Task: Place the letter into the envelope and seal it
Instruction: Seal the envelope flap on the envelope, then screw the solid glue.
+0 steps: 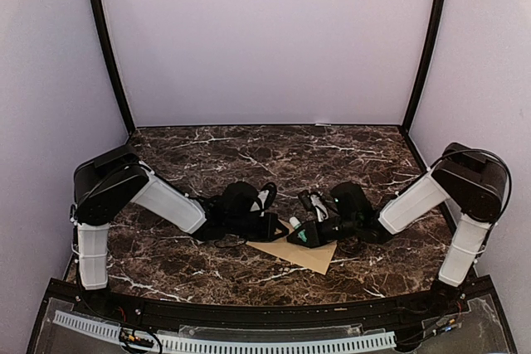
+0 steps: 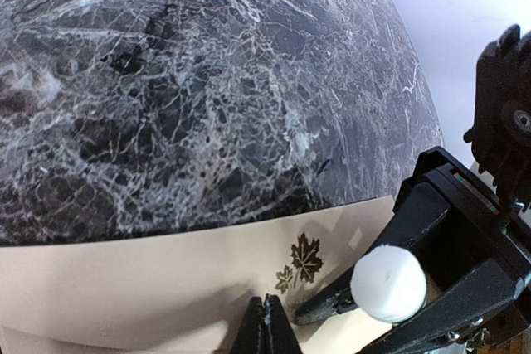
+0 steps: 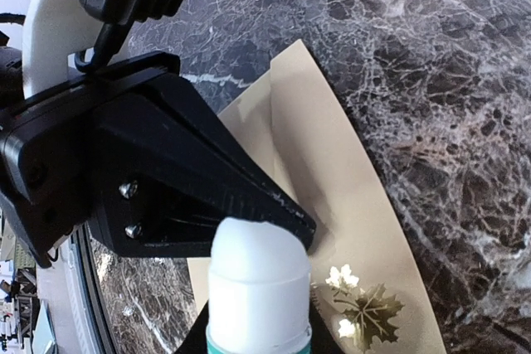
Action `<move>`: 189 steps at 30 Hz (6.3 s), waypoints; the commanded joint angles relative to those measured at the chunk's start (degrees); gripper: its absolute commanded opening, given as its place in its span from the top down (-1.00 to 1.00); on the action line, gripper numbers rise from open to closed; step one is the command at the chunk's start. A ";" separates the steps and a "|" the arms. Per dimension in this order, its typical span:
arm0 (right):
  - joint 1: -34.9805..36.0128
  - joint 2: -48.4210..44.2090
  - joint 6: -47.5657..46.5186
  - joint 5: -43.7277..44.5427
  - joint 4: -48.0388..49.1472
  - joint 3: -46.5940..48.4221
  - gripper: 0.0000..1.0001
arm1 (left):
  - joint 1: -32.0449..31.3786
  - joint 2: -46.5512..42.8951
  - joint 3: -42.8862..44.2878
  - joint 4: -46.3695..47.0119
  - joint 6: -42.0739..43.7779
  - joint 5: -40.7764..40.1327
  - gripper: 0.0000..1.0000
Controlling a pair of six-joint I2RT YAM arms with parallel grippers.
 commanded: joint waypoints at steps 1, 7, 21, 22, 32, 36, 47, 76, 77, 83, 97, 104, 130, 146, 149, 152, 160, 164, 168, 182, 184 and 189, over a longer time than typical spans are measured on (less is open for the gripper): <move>0.77 -1.03 1.42 0.92 -1.84 -3.08 1.00 | 0.23 -0.86 -0.53 -4.78 0.36 -0.06 1.00; 0.72 -0.95 1.10 4.10 -4.62 -2.45 1.00 | 0.15 -0.99 -0.66 -5.03 0.40 -0.01 1.00; -1.39 -4.37 -0.71 5.13 -8.19 -4.19 1.00 | 0.23 -1.83 -0.96 -5.59 1.38 0.12 1.00; -1.07 -3.72 -0.59 4.60 -8.04 -3.53 1.00 | 0.20 -1.83 -0.92 -5.45 1.36 0.31 1.00; 1.66 3.16 0.38 3.76 -6.64 4.36 1.00 | 0.14 -1.78 -0.22 -5.38 1.80 1.24 1.00; 1.41 1.55 -0.47 5.69 -8.61 3.22 1.00 | 0.15 -1.99 -0.54 -5.50 1.82 0.88 1.00; -1.62 -3.90 -1.37 5.77 -9.08 -4.77 1.00 | 0.42 -3.32 -1.89 -5.46 1.93 0.11 1.00; 0.86 -26.51 -3.56 6.54 -19.40 -4.37 1.00 | 0.66 -29.66 -3.03 -19.78 7.24 -13.99 0.06; 0.91 -28.77 -3.89 6.73 -20.70 -4.74 1.00 | 0.67 -31.30 -3.10 -21.74 7.40 -14.56 -0.02; 2.49 -41.83 -4.41 5.68 -22.90 -6.18 1.00 | -0.74 -42.73 -6.48 -18.79 6.50 -8.61 -0.37; 14.07 -52.20 -1.19 1.31 -8.31 -4.23 1.00 | -19.68 -43.20 -1.60 -2.41 11.41 -4.25 -0.65; 18.90 -48.69 -2.08 2.48 -4.49 -1.90 1.00 | -20.49 -41.66 -1.03 -3.34 10.48 -10.40 -0.66; 22.52 -42.44 -2.76 4.53 -4.29 1.85 1.00 | -20.58 -39.62 -1.24 -1.33 9.32 -7.32 0.07; 22.87 -42.77 -2.92 6.11 -5.26 2.12 1.00 | -20.58 -39.14 -2.36 1.11 7.27 -5.89 0.71; 22.89 -43.27 -2.83 6.24 -5.31 1.74 0.90 | -20.58 -39.91 -2.67 1.48 6.91 -6.31 0.88; 22.91 -44.88 -2.57 6.67 -4.54 0.20 0.55 | -20.50 -41.50 -3.96 2.09 7.31 -7.53 0.94; 22.79 -52.38 -1.58 7.67 -6.12 -4.06 -0.04 | -19.85 -46.65 -4.28 -4.14 8.98 -10.03 0.99; 22.81 -53.31 -0.85 6.70 -7.85 -4.95 -0.08 | -18.69 -47.40 -4.62 -5.51 7.98 -9.49 0.99; 22.80 -52.08 0.46 3.85 -6.50 -5.02 -0.07 | -18.31 -46.45 -3.57 -5.79 7.60 -7.12 1.00; 22.84 -48.02 1.15 1.07 -3.14 -3.41 0.19 | -18.20 -45.07 -2.02 -6.41 6.98 -4.22 1.00; 22.84 -48.26 1.30 1.24 -2.77 -3.63 0.21 | -18.21 -45.10 -1.95 -6.38 6.94 -3.83 1.00; 22.83 -48.58 1.65 1.37 -2.06 -3.99 0.63 | -18.08 -44.79 -1.64 -6.12 6.76 -2.88 1.00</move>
